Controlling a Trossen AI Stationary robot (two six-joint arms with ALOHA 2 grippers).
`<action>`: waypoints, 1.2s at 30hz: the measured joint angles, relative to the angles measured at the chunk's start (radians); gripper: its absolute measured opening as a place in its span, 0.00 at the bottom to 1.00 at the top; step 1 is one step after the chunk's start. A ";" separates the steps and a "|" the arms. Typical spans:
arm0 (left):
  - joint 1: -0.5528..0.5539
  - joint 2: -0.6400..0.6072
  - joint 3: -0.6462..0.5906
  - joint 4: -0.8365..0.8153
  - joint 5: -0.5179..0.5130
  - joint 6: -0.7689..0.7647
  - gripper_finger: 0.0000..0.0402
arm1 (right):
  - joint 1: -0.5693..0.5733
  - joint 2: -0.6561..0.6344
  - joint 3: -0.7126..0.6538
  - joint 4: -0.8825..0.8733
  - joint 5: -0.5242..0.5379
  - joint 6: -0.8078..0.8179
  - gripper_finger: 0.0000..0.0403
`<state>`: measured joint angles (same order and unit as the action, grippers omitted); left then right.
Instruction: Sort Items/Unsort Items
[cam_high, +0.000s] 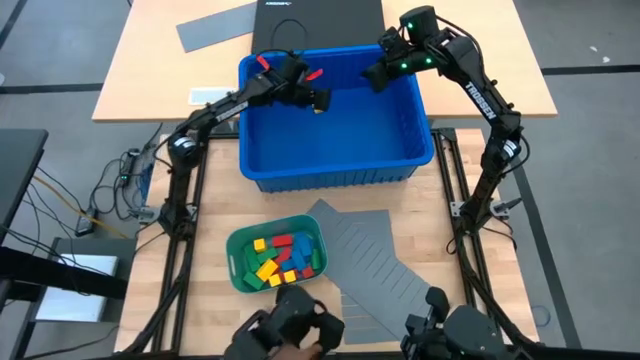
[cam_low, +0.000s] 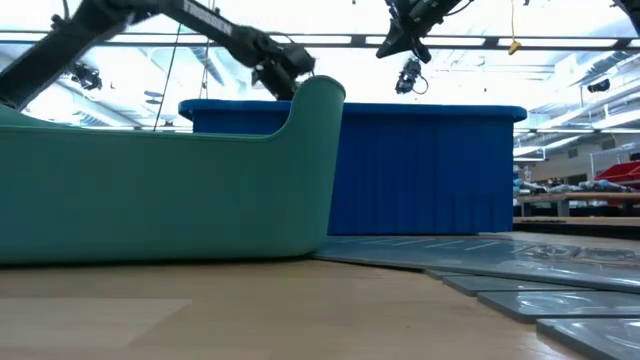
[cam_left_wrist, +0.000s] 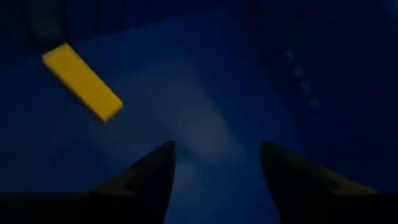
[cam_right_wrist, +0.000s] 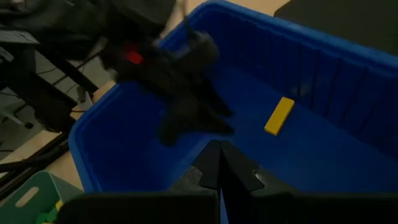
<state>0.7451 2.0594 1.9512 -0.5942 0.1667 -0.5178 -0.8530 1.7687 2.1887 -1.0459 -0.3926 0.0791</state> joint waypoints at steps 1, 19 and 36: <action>0.002 0.022 0.012 0.004 -0.001 0.046 0.60 | 0.003 0.000 0.000 0.006 0.004 0.000 0.00; 0.038 0.377 0.370 -0.144 -0.124 0.334 0.16 | 0.060 0.000 0.000 0.020 0.005 0.036 0.00; 0.059 0.452 0.368 -0.126 -0.283 0.385 0.01 | 0.078 0.000 0.000 0.024 0.006 0.034 0.00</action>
<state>0.8041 2.5109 2.3188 -0.7202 -0.1167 -0.1333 -0.7746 1.7691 2.1883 -1.0224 -0.3862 0.1131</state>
